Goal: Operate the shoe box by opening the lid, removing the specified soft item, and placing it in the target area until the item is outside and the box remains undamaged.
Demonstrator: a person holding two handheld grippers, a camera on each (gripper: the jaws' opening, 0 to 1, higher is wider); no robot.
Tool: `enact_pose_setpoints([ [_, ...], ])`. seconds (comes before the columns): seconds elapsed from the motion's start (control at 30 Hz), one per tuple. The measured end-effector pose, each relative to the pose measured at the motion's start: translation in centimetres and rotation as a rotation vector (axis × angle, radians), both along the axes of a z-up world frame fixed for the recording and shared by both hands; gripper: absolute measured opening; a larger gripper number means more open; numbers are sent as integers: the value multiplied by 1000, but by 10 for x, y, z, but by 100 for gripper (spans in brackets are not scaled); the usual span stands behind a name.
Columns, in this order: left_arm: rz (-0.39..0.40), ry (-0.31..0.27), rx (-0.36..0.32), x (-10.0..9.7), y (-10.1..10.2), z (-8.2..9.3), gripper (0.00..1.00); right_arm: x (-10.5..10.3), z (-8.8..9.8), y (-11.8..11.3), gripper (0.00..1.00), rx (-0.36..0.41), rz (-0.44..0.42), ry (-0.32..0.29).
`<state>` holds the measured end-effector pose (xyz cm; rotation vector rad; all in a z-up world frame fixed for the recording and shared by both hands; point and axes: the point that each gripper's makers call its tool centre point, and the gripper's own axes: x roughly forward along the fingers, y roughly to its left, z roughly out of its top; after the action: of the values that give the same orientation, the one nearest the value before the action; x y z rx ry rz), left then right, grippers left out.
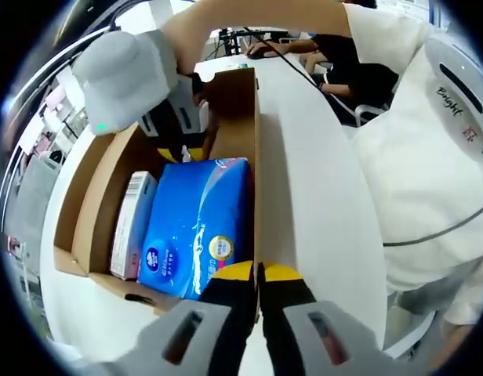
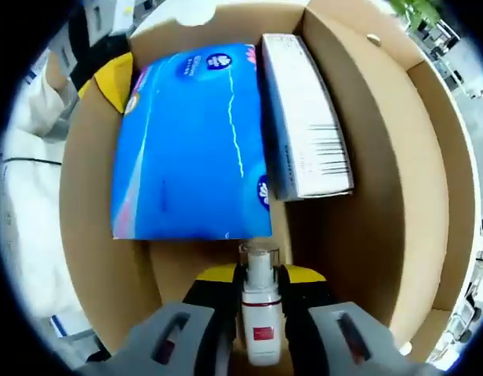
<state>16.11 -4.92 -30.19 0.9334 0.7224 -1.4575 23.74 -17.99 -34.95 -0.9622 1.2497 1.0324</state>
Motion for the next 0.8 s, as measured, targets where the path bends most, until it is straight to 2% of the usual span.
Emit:
enact_pose_setpoints([
  [0.1, 0, 2, 2, 0, 0, 0, 1, 6, 1, 0, 20, -20, 4, 18],
  [0.2, 3, 1, 3, 0, 0, 0, 1, 7, 0, 0, 20, -54, 13, 10],
  [0.27, 4, 0, 4, 0, 0, 0, 1, 4, 1, -1, 20, -87, -26, -3],
  [0.4, 6, 2, 3, 1, 0, 0, 1, 0, 2, -2, 19, -85, -23, -10],
  [0.47, 6, 0, 4, 1, 0, 0, 1, 3, 3, -2, 18, -50, -19, -20],
  [0.53, 6, 0, 5, 1, 0, 0, 1, 6, 3, -2, 18, 11, -55, -28],
  [0.63, 5, 0, 2, 1, 0, 0, 1, 8, 5, -5, 18, 51, -80, -43],
  [0.77, 4, 5, 3, 0, -1, 0, 1, 5, 7, -12, 18, 60, -90, -54],
  [0.8, 5, 8, 5, 0, -1, 0, 1, 4, 10, -10, 18, 94, -122, -72],
])
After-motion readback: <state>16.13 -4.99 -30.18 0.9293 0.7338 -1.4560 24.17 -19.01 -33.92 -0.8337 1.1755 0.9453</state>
